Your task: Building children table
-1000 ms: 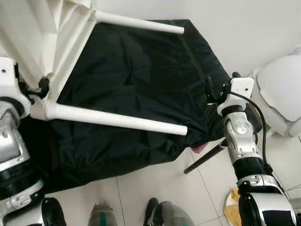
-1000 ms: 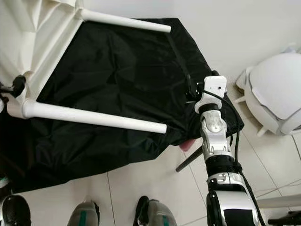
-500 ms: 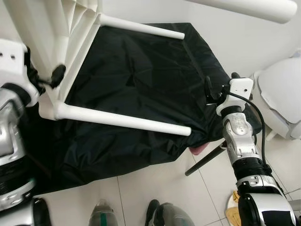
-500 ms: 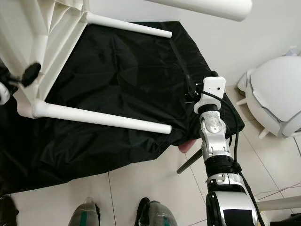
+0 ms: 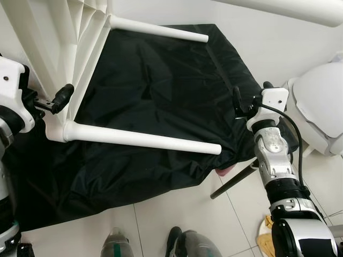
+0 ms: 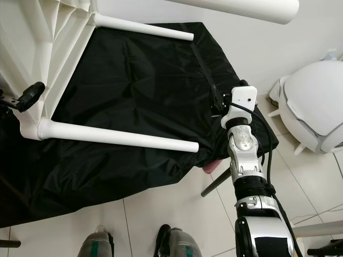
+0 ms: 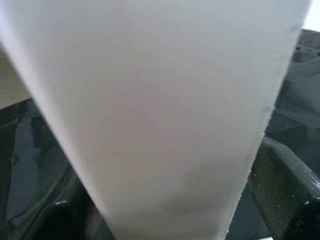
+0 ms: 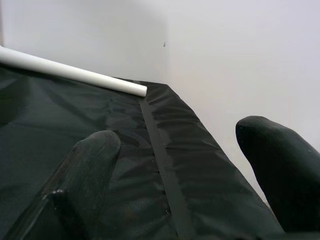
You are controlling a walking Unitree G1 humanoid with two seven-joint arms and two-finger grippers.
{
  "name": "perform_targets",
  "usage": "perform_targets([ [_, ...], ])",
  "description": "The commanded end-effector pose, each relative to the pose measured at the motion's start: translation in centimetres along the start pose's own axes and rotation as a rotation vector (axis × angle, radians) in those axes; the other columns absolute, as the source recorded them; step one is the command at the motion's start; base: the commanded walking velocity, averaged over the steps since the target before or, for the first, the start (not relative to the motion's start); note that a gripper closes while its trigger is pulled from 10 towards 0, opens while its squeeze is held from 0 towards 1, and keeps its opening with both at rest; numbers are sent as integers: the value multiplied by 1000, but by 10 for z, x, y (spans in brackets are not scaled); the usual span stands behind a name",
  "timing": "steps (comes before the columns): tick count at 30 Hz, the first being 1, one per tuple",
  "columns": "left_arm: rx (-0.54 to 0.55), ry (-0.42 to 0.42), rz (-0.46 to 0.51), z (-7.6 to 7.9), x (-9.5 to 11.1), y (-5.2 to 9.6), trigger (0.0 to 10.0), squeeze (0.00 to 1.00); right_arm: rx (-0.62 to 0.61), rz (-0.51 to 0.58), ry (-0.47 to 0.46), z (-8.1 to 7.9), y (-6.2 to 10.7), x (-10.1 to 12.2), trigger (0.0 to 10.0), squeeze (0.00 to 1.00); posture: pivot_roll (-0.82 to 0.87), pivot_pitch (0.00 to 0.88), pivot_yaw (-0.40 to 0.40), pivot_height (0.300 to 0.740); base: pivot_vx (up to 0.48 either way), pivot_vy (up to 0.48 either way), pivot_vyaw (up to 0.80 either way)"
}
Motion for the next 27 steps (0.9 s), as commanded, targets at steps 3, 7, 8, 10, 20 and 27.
perform_targets([
  [3,-203,29,59,29,11,1,10000,0,17,-2,-7,-4,-1,0,10000,0,113,104,-65,740,0,0,0],
  [7,-286,83,136,47,29,-3,10000,0,25,2,-10,-6,-1,0,10000,0,111,107,-58,740,0,0,0],
  [8,-302,100,155,49,33,-3,10000,0,24,1,-11,-6,0,0,10000,0,111,108,-54,740,0,0,0],
  [10,-325,130,179,53,38,-5,10000,0,23,0,-13,-7,1,-1,10000,0,112,111,-47,740,0,0,0],
  [20,-406,129,197,66,48,-11,10000,0,18,-5,-22,-8,5,-3,10000,0,105,116,-24,740,0,0,0],
  [27,-459,154,150,63,38,5,10000,0,15,-22,-22,-6,11,-8,10000,0,106,114,-20,740,0,0,0],
])
Point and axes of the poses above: a point about 5 cm out from each wrist's last joint towards the gripper, its own y axis pointing back from the gripper into the wrist, its own x axis along the axis of the wrist's last joint, z = x × y, the point moved 4 cm from there along -y, pointing out of the wrist towards the gripper, and after that the axes turned 4 degrees about -y, right-handed, at the moved point
